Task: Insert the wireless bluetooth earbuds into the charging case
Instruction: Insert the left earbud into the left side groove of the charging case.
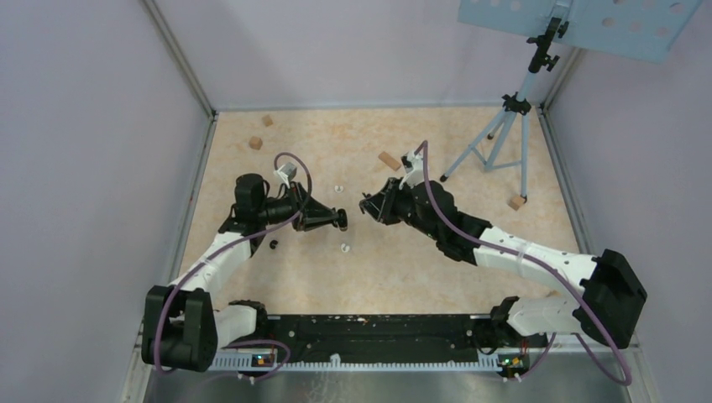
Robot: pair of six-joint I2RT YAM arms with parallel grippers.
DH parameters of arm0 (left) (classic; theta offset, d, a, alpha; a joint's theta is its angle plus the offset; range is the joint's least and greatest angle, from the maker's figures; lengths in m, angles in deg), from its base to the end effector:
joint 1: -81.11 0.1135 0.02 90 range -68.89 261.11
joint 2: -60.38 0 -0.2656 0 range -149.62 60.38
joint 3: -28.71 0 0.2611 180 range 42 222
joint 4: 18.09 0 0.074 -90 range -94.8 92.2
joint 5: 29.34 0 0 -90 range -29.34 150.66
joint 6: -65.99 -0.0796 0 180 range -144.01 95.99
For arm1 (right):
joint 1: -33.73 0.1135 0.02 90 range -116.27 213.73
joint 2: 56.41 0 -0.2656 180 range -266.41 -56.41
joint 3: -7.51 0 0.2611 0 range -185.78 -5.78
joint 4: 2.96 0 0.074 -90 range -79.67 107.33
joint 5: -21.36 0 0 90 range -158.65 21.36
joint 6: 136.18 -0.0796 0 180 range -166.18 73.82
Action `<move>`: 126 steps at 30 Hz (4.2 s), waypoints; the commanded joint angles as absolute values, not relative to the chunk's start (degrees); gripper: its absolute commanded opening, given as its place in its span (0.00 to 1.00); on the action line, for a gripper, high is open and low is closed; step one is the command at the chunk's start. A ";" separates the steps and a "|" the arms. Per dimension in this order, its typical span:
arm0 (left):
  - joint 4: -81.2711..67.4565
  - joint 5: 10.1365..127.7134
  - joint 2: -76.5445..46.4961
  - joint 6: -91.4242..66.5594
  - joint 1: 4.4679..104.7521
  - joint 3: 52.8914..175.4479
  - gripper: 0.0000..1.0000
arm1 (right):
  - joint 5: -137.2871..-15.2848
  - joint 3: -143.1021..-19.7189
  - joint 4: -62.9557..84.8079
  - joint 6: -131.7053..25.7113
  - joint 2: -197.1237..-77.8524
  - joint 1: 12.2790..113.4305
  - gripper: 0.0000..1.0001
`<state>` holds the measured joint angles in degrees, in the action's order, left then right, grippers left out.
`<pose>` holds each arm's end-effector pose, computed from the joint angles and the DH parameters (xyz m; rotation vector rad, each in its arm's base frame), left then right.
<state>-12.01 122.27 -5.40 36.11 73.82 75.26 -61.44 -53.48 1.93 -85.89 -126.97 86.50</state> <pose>0.2477 -0.1023 0.2219 -0.2234 2.2270 -1.7744 0.2120 0.2624 0.2824 -0.1269 1.9413 1.0028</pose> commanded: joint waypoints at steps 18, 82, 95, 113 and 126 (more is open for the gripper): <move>-27.57 115.82 -2.76 55.25 73.07 69.51 0.00 | -65.89 -51.65 -15.91 -88.96 -129.63 89.50 0.07; -28.89 112.37 2.91 66.21 72.94 65.99 0.00 | -64.00 -47.85 -23.32 -90.33 -135.00 90.91 0.02; -30.64 111.83 3.08 67.91 72.94 65.62 0.00 | -63.22 -45.51 -23.04 -89.93 -134.45 92.15 0.01; -30.44 111.47 3.51 68.46 73.02 66.15 0.00 | -62.40 -43.40 -22.18 -88.92 -133.97 93.57 0.05; -29.63 111.46 3.86 67.78 73.02 66.86 0.00 | -62.64 -44.25 -21.45 -88.02 -134.18 93.88 0.23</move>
